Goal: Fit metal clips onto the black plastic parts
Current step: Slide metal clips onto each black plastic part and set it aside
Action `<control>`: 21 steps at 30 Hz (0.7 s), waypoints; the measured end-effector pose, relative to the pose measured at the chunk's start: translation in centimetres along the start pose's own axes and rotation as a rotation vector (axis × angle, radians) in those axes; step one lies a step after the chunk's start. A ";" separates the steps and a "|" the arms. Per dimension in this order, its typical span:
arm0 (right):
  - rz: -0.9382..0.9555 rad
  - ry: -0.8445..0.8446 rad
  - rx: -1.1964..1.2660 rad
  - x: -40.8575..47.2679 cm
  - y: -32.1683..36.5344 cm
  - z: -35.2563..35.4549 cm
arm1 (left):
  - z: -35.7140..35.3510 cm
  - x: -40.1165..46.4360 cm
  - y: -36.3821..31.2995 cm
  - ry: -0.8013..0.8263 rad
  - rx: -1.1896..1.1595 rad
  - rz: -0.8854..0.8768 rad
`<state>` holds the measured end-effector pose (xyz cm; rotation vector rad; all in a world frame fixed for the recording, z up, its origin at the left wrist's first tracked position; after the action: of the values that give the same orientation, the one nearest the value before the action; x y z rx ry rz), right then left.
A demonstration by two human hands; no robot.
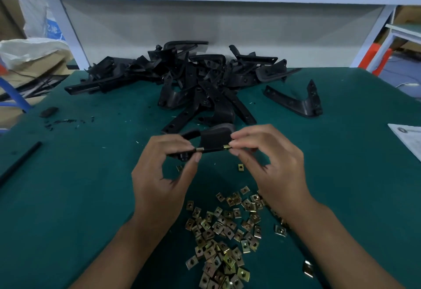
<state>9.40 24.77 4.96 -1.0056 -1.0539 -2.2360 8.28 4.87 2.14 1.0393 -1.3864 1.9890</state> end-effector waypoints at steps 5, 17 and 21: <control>-0.146 0.001 0.074 0.7 4.1 5.6 | 0.4 1.3 -4.1 0.063 -0.037 0.110; -0.613 -0.438 -0.004 -8.9 12.2 25.6 | -10.7 -0.1 -22.0 0.449 -0.550 0.160; -0.735 -0.504 -0.206 -15.1 13.6 31.1 | -15.8 -5.4 -26.2 0.658 -0.688 0.258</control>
<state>40.78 42.92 12.99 -1.5079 -1.6413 -2.7790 26.30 29.15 9.24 -0.1001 -1.6519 1.5733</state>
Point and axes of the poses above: each hand's wrist, its own x-axis towards the middle knuckle, its own z-axis out of the back of the hand, y = z × x, the point moved 1 cm from there along x, towards the middle knuckle, and after that the axes turned 2 degrees about -x, right-handed, at the moved point
